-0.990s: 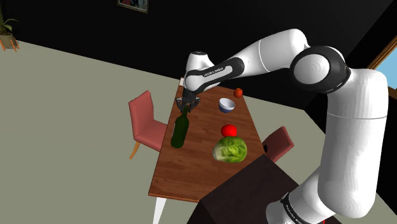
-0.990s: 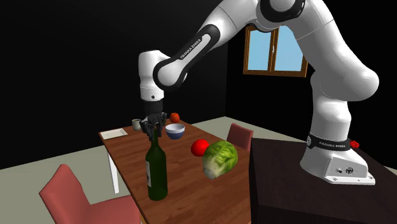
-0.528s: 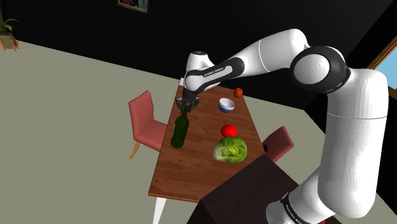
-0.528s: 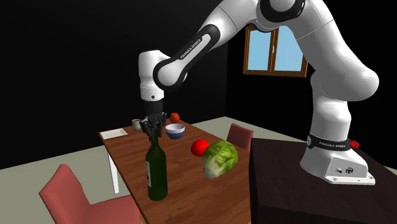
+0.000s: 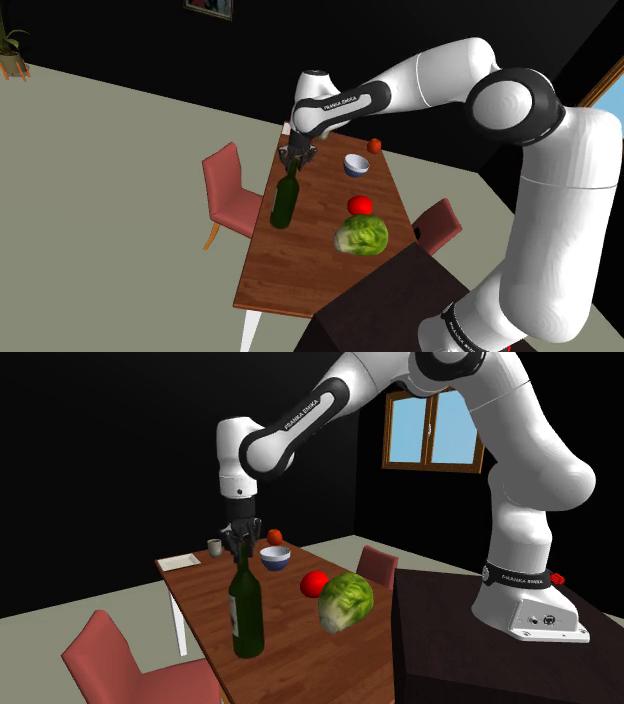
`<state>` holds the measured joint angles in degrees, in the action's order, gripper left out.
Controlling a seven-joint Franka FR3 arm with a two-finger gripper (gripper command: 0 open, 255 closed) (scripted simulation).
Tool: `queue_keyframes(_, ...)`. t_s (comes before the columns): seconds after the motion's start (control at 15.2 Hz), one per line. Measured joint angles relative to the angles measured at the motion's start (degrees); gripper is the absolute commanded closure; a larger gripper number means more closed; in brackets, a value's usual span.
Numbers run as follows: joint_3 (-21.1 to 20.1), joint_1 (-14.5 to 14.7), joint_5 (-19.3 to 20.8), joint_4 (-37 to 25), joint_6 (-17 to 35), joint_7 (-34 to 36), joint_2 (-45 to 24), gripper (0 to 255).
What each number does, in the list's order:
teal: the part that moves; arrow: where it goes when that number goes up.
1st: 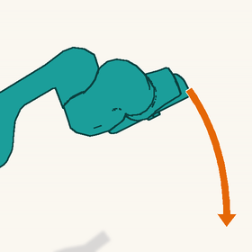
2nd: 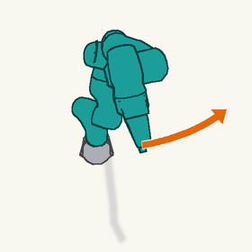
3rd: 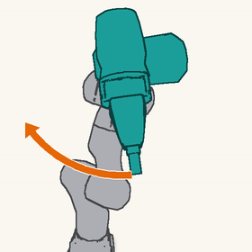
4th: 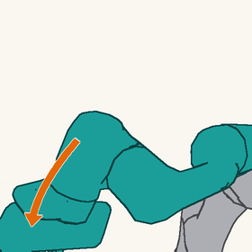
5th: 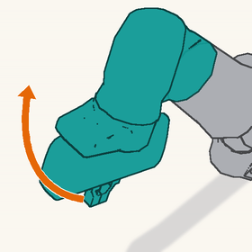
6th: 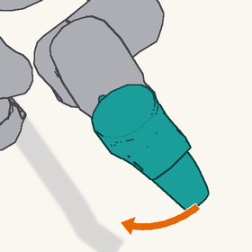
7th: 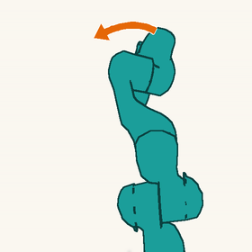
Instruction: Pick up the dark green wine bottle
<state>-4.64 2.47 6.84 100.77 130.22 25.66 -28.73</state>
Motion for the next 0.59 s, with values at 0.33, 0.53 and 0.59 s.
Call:
queue_keyframes(0.33, -0.20, -0.08, -0.36, -0.82, -2.94, -0.32, 2.15, 255)
queue_keyframes(0.53, -0.30, -0.13, -0.57, -1.64, -4.84, -0.52, 3.22, 255)
queue_keyframes(0.59, -0.32, -0.15, -0.61, -1.74, -5.20, -0.58, 3.50, 255)
